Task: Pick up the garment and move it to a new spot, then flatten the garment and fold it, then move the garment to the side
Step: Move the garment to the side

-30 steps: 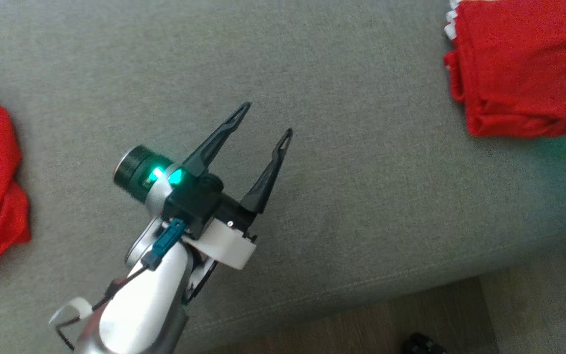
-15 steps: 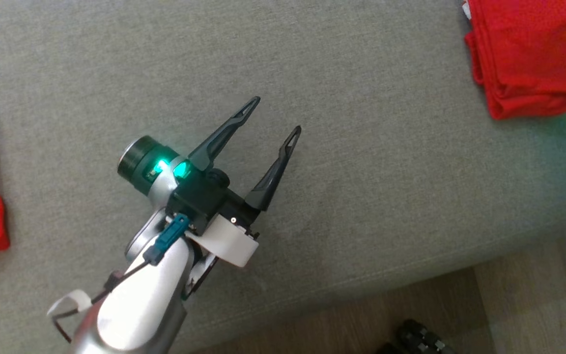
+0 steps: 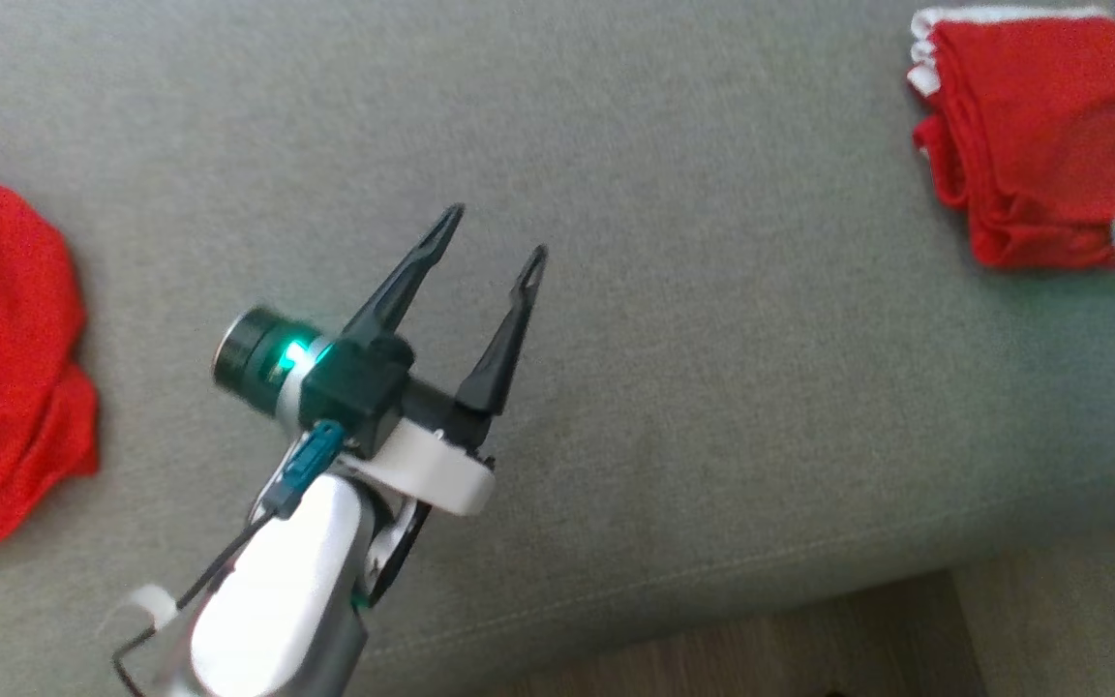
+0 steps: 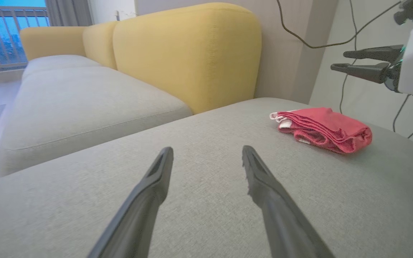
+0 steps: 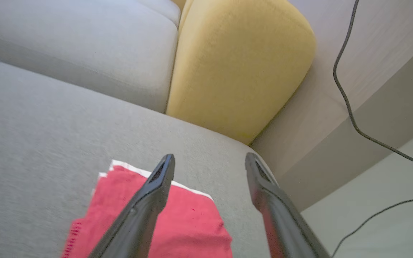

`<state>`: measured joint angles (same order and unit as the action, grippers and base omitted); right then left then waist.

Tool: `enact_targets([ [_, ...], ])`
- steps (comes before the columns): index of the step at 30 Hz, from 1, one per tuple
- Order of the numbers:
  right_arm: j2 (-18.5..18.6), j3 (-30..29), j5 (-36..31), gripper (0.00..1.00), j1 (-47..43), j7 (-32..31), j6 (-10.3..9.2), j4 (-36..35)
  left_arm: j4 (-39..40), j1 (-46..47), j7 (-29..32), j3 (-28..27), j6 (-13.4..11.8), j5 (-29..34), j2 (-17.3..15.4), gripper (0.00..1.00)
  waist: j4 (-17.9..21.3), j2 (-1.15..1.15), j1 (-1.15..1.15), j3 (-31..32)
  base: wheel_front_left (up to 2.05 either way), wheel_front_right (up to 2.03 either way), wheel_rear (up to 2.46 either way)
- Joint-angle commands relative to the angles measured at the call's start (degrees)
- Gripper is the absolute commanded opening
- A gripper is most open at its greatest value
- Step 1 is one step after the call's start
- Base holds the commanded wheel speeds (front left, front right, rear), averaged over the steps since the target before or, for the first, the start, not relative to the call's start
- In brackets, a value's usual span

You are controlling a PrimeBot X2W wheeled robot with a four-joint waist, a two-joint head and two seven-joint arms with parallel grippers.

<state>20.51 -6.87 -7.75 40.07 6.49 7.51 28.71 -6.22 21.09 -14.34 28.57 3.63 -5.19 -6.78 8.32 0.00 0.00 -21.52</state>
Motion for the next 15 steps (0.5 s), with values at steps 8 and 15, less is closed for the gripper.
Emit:
enact_targets([
  [8, -6.5, 4.3, 4.3, 1.0, -7.0, 3.1, -0.02, -6.3, 2.4, -6.6, -0.6, -7.3, -5.5, -2.2, 0.8, 1.0, -5.7, 0.0, 0.0, 12.3, 0.0, 0.0, 0.0],
  [15, -11.4, 6.5, 6.1, 1.0, -13.8, 5.3, -0.02, -8.3, 2.5, -12.4, -0.6, -11.3, -8.6, -3.6, 2.1, 1.0, -9.4, 0.0, 0.0, 18.2, 0.0, 0.0, 0.0],
])
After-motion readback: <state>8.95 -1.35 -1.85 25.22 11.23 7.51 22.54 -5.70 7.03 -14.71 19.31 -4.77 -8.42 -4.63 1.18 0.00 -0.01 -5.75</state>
